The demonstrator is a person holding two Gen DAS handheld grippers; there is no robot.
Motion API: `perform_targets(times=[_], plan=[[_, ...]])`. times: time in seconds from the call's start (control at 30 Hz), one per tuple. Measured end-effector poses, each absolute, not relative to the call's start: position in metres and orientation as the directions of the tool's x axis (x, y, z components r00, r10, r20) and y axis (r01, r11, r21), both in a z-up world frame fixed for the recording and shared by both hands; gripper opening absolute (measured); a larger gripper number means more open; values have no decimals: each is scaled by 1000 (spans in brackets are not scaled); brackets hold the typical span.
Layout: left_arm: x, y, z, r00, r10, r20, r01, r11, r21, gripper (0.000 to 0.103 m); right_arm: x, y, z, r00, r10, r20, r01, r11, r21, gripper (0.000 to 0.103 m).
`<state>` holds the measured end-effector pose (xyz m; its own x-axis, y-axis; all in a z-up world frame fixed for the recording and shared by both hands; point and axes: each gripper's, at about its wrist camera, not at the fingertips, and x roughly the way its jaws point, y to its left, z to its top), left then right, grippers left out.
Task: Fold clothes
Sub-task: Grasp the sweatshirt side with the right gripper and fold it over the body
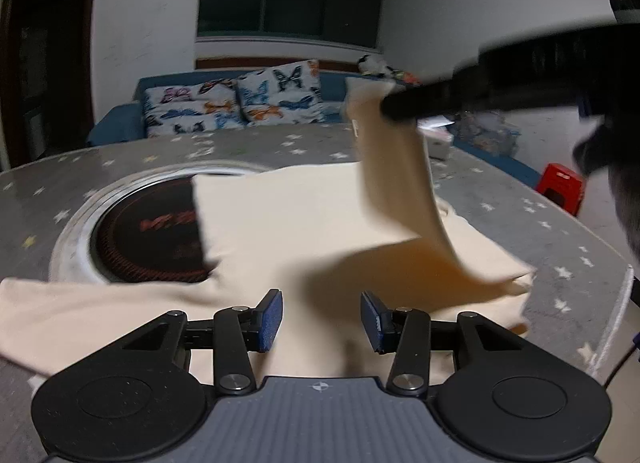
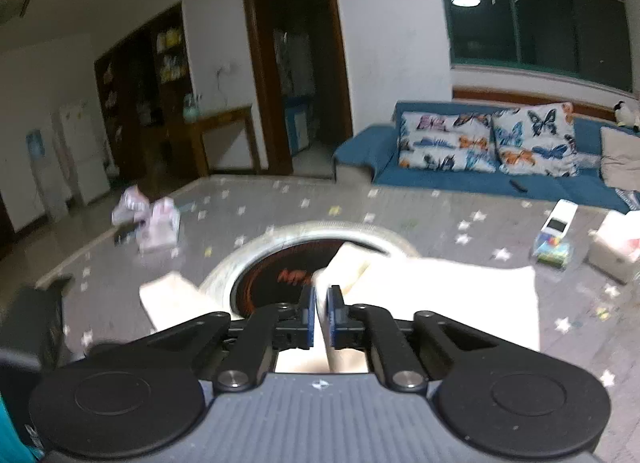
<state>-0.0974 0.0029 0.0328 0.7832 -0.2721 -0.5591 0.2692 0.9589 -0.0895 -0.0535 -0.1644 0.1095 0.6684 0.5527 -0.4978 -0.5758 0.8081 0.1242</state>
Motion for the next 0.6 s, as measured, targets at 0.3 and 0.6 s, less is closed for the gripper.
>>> perform_targets(times=[0.3, 0.6], plan=[[-101, 25, 33, 787, -233, -571, 224, 971, -88, 47, -74, -213, 75, 652, 417, -633, -503, 863, 51, 16], [-80, 11, 29, 772, -238, -590, 247, 967, -67, 45, -72, -281, 53, 677, 268, -686, -348, 937, 23, 16]])
